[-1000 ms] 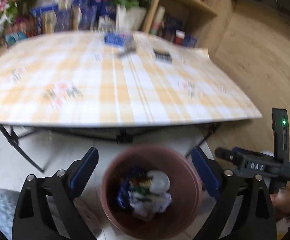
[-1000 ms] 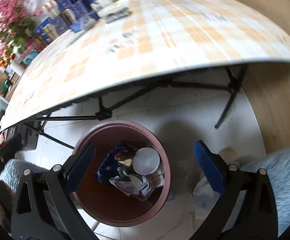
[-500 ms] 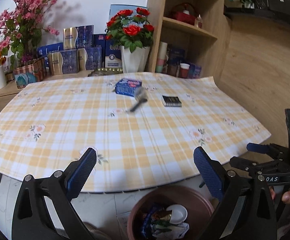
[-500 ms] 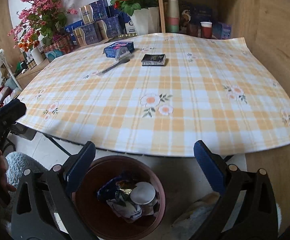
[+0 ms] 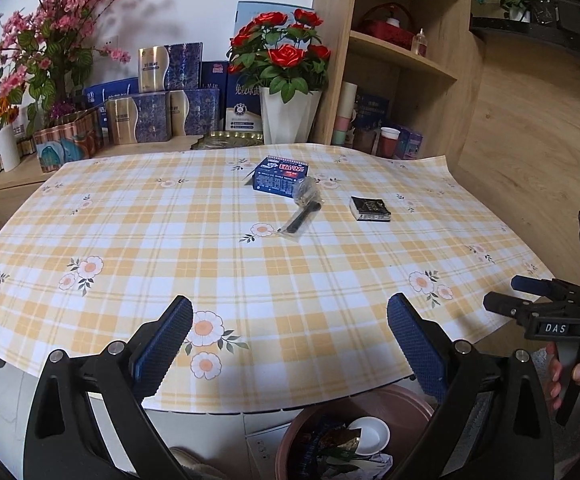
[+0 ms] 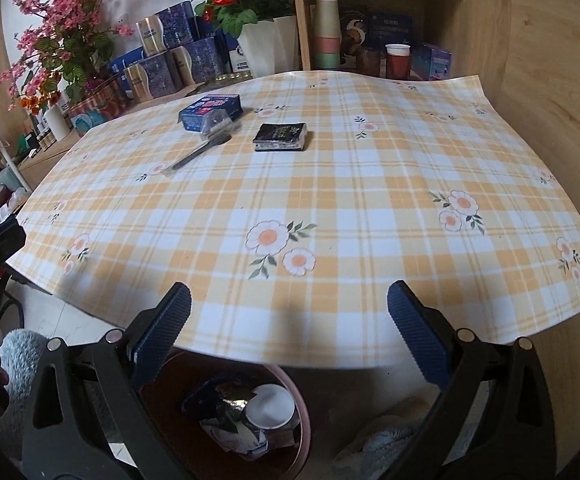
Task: Collect trash
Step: 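Move both tools back over the table toward the remaining items, then grasp the black Face tissue pack with the right tool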
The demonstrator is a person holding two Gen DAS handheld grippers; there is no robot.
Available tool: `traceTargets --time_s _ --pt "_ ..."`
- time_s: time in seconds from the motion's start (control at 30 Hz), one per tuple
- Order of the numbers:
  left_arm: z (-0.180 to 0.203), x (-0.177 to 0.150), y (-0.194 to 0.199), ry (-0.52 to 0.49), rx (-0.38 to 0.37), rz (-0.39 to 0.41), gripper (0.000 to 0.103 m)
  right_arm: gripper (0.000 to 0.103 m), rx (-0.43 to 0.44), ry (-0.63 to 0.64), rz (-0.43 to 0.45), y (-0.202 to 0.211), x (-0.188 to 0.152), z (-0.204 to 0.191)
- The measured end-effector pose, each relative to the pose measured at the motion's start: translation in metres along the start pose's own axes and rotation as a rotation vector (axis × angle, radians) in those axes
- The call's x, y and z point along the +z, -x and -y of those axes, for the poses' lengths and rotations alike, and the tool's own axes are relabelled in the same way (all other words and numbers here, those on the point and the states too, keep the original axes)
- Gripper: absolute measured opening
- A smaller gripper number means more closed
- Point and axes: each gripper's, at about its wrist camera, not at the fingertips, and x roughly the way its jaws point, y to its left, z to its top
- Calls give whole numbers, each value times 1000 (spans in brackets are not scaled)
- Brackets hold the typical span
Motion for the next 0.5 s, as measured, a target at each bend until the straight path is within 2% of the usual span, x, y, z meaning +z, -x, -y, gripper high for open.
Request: traceTargets --time_s 0.2,0.5 --pt "-8 12 -13 11 13 -10 95 97 -9 14 -5 -18 20 4" --pt "-27 34 -43 35 33 -20 95 97 -3 0 -16 -71 75 9"
